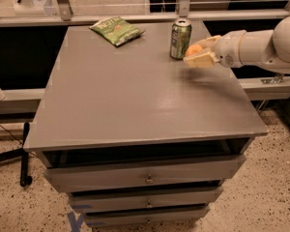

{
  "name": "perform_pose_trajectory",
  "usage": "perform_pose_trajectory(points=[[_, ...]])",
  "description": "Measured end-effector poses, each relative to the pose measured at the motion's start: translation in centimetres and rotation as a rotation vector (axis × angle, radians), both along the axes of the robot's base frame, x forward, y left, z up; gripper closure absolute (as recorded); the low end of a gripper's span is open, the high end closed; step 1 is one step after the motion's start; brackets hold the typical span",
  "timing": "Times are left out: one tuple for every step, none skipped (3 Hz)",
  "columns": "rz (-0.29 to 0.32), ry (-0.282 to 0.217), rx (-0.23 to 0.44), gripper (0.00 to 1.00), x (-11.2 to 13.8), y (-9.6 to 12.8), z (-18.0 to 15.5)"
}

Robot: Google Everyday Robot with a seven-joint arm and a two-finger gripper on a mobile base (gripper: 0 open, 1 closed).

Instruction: Move orange near green can

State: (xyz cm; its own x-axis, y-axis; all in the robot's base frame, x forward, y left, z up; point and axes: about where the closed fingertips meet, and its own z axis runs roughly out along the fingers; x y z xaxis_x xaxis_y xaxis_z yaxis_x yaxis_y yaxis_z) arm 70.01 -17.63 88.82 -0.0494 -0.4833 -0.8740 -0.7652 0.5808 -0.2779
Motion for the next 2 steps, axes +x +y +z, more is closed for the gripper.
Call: perform_pose_trajectory(points=[[-0.022,0.015,0.039,1.0,3.0,-0.9,-1.1],[-0.031,0.056,0.066,1.0,4.6,-1.2,-2.0]])
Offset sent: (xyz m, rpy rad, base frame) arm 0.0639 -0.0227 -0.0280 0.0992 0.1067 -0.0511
